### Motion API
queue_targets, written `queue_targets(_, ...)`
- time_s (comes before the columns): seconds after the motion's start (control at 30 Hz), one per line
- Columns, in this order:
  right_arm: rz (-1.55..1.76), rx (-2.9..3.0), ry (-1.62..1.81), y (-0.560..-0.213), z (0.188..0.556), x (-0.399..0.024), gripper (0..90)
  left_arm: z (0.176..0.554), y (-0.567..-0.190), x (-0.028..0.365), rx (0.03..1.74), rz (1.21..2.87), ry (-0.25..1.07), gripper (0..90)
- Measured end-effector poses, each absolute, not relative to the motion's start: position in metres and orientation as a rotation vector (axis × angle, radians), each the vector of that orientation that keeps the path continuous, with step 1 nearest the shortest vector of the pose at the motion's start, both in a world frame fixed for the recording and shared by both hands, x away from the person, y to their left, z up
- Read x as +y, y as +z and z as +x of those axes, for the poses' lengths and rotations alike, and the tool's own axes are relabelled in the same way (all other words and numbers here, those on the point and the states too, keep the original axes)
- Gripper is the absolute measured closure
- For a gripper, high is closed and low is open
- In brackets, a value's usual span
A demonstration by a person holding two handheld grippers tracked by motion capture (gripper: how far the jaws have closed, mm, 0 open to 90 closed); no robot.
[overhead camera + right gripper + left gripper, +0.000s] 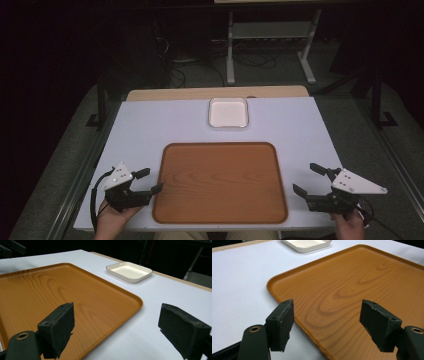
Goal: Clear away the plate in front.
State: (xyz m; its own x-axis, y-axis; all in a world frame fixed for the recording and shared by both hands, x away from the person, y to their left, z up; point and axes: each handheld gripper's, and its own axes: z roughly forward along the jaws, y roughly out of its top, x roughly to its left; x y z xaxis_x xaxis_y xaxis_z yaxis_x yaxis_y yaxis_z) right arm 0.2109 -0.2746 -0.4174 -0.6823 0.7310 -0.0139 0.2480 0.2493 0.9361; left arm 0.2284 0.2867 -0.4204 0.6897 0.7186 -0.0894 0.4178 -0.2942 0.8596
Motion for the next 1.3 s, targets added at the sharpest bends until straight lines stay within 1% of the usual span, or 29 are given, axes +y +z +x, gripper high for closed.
queue_targets(0.23, 0.88, 2.083, 1.423, -0.4172, 0.21, -0.2741, 12.5, 0.2314, -0.424, 0.2863, 0.899, 1.903, 0.362, 27.5)
queue_targets(1.3, 0.875, 2.101, 1.417, -0.4178, 0.2113, -0.2721, 12.5, 0.2339, -0.4268, 0.2829, 0.883, 1.906, 0.372, 27.4)
